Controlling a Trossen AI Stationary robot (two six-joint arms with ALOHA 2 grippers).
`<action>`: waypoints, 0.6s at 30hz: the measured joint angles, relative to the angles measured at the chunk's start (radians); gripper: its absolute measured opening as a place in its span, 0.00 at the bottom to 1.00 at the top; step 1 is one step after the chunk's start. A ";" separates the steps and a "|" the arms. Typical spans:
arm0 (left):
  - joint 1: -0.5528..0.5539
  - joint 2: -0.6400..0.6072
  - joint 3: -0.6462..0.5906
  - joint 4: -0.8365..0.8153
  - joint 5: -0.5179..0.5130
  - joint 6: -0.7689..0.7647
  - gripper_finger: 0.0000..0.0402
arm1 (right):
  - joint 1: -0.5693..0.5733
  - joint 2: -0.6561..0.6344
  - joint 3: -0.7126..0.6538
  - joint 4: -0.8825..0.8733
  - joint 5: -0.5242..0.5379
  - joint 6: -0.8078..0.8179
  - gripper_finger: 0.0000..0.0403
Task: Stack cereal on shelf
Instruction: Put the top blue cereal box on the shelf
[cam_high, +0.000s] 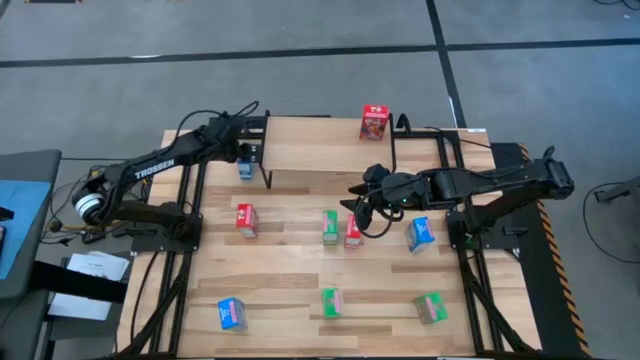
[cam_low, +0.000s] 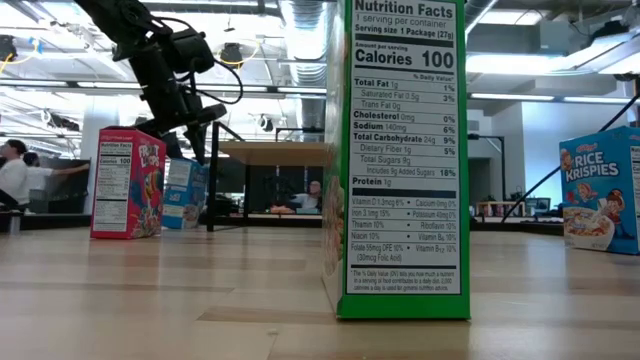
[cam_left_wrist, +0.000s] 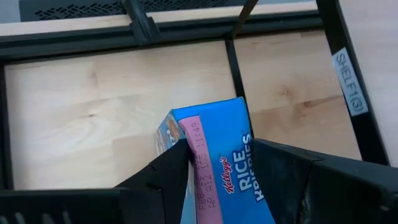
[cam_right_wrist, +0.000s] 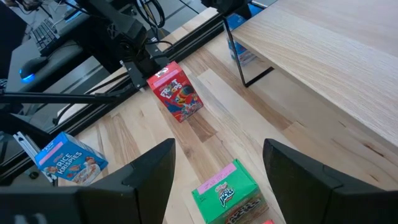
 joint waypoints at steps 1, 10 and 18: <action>0.000 -0.003 0.000 0.000 0.002 0.003 0.38 | 0.000 0.000 0.000 0.000 0.000 0.000 0.66; 0.000 -0.048 -0.001 -0.011 0.017 0.010 0.38 | 0.000 0.000 0.000 0.000 0.000 0.000 0.66; 0.000 -0.109 -0.001 -0.009 0.029 0.023 0.38 | 0.000 0.000 0.000 0.000 0.000 0.000 0.66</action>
